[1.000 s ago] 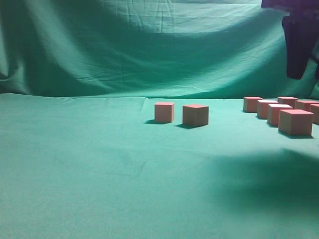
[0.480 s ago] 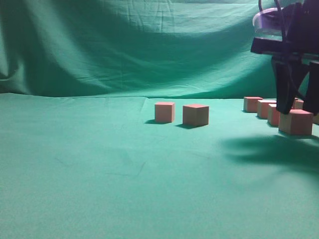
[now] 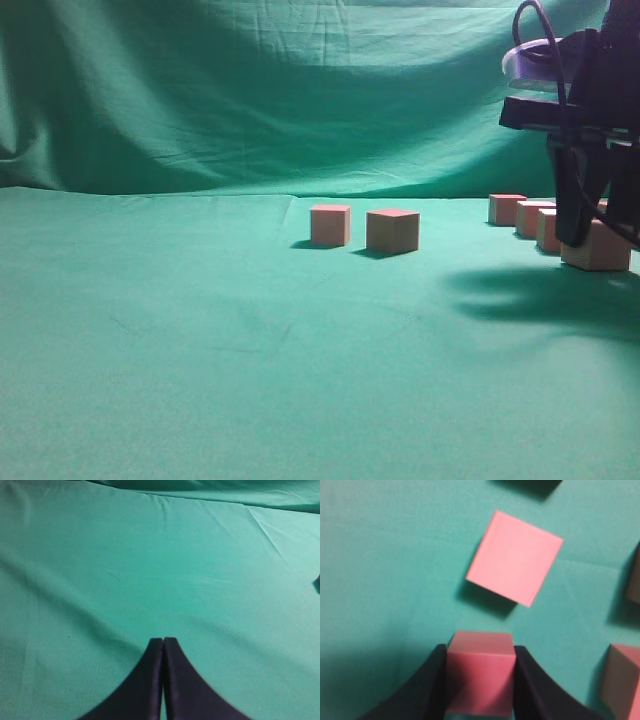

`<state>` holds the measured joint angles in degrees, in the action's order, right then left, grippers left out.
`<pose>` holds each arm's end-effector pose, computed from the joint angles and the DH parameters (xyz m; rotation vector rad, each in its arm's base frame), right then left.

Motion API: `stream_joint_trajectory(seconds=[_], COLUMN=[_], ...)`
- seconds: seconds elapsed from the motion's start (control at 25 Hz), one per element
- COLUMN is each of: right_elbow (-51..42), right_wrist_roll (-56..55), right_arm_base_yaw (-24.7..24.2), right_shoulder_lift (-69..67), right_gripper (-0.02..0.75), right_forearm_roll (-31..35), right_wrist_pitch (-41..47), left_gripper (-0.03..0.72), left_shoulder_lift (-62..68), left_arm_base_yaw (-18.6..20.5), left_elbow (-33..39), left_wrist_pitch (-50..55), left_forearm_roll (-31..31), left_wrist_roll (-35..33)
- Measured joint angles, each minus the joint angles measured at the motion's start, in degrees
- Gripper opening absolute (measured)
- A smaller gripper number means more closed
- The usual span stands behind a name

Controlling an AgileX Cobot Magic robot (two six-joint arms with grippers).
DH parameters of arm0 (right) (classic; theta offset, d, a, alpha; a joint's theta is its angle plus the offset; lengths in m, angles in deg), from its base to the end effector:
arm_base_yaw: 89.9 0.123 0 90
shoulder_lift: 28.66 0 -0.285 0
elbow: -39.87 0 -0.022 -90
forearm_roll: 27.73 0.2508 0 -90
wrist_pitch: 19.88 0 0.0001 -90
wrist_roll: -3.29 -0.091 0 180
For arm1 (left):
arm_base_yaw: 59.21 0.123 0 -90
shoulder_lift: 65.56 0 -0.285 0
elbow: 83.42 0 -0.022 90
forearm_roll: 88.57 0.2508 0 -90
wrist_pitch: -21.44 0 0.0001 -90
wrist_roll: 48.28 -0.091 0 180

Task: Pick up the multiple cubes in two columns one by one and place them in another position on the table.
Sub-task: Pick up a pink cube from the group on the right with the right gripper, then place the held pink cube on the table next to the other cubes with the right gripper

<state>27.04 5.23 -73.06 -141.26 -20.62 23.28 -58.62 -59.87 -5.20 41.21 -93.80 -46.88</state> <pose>0.3278 0.1073 0.1698 -0.3616 2.9292 0.1757 0.0530 -0.0034 0.1771 -0.0688 1.8301 -0.1140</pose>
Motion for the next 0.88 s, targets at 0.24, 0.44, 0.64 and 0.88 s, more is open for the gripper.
stream_joint_trajectory(seconds=[0.24,0.44,0.64,0.88], right_elbow=[9.8,23.06,35.46,48.23], right_wrist_roll=[1.58,1.22,-3.45,-8.68], right_arm_base_yaw=[3.79,12.39,19.59,22.5], right_shoulder_lift=[-0.03,0.06,-4.23,-16.32], right_gripper=[0.287,0.287,0.287,0.287], right_forearm_roll=[0.13,0.22,0.11,0.0], right_wrist_pitch=[13.22,17.9,18.79,22.11], left_gripper=[0.0,0.0,0.0,0.0], left_shoulder_lift=[0.0,0.0,0.0,0.0], left_arm_base_yaw=[0.0,0.0,0.0,0.0], left_elbow=[0.0,0.0,0.0,0.0], left_wrist_pitch=[0.0,0.0,0.0,0.0], left_forearm_roll=[0.0,0.0,0.0,0.0], left_wrist_roll=[0.0,0.0,0.0,0.0])
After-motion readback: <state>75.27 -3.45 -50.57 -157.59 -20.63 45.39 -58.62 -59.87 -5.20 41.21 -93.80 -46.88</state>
